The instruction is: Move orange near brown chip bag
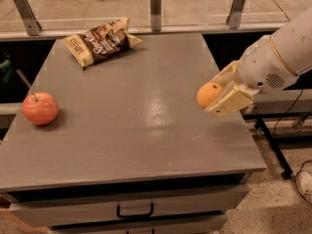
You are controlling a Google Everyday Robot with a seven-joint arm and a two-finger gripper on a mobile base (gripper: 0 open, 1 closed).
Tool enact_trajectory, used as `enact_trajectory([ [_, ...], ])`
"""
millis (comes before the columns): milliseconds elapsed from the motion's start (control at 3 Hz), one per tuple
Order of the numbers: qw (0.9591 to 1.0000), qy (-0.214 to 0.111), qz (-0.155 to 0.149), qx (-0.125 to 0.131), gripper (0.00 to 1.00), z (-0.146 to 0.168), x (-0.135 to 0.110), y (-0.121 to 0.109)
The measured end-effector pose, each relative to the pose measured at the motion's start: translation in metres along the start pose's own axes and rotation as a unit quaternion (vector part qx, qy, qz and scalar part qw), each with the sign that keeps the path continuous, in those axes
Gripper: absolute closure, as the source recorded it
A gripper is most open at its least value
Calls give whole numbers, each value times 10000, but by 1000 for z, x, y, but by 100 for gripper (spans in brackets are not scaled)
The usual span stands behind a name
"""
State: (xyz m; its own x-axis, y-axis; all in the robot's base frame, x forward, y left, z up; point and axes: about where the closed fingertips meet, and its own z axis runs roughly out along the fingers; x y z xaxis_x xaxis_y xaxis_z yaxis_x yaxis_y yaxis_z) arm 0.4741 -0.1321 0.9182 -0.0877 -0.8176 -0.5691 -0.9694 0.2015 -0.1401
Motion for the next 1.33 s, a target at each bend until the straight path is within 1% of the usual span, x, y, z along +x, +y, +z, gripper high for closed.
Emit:
enact_trajectory([
  [333,9997,-196,-74,136,100,23,-12,-23],
  [667,9982,-509,-170,256,100,66,-34,-70],
  [1000,9959,-830,-183,308,100,117,-55,-112],
  [1333,9917,-1178,-272,437,100,147,-86,-151],
])
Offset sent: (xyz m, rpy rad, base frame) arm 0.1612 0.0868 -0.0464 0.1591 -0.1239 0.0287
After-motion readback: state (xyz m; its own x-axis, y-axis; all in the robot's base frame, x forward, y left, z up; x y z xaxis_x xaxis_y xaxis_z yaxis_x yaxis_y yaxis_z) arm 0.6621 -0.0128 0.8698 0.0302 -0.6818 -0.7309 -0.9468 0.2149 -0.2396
